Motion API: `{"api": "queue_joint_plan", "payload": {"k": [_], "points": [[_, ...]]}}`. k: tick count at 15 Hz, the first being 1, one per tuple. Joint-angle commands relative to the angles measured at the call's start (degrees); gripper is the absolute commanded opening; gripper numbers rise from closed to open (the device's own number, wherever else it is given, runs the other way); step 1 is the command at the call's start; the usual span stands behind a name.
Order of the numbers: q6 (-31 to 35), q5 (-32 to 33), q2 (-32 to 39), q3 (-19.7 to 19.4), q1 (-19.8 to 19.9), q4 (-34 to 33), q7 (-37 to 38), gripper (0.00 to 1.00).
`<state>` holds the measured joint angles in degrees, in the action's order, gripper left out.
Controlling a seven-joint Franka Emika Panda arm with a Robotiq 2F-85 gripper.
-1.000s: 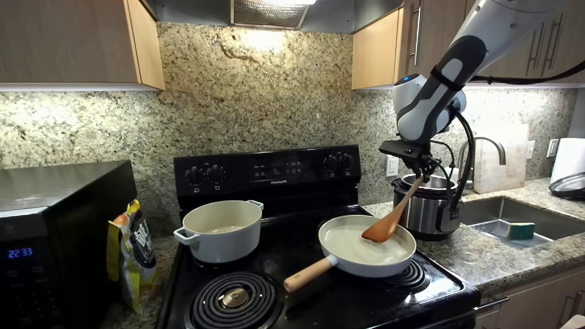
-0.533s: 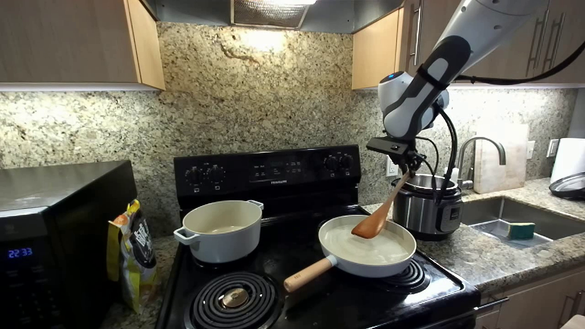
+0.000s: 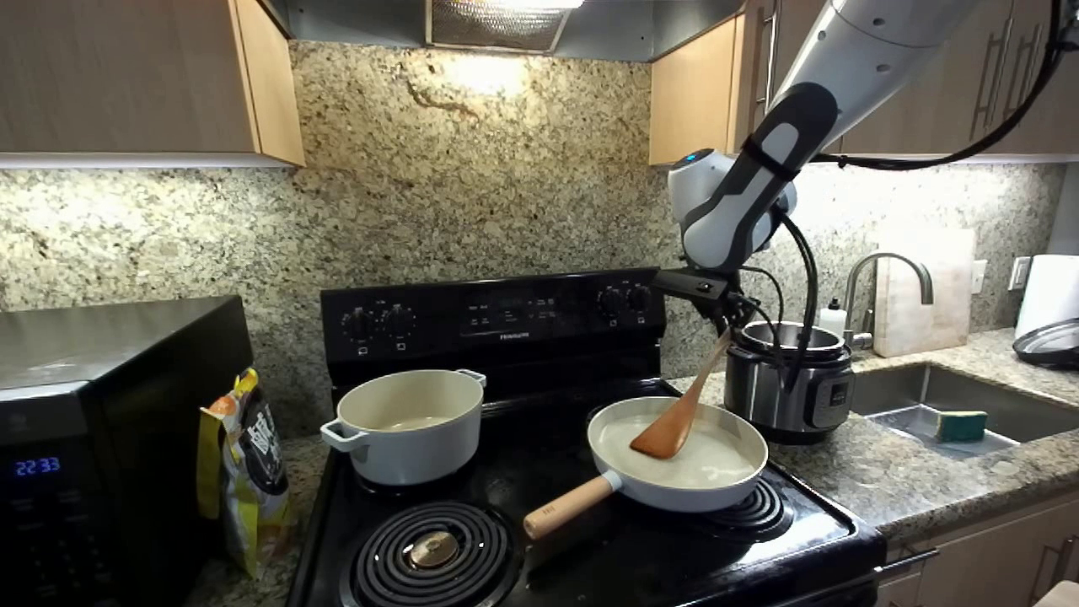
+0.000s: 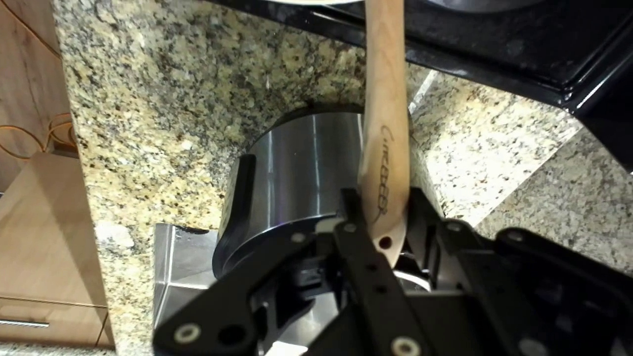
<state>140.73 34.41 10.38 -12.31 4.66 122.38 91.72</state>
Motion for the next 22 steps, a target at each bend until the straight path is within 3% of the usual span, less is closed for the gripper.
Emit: {"api": "queue_joint_plan", "payload": {"k": [1, 9, 22], "points": [[-1.26, 0.86, 0.38, 0.30, -1.59, 0.07, 2.07, 0.11], [1.19, 0.99, -0.02, 0.19, -2.70, 5.44, 2.92, 0.11], [5.82, 0.73, -4.07, -5.37, 2.22, 12.83, 1.13, 0.11]]}}
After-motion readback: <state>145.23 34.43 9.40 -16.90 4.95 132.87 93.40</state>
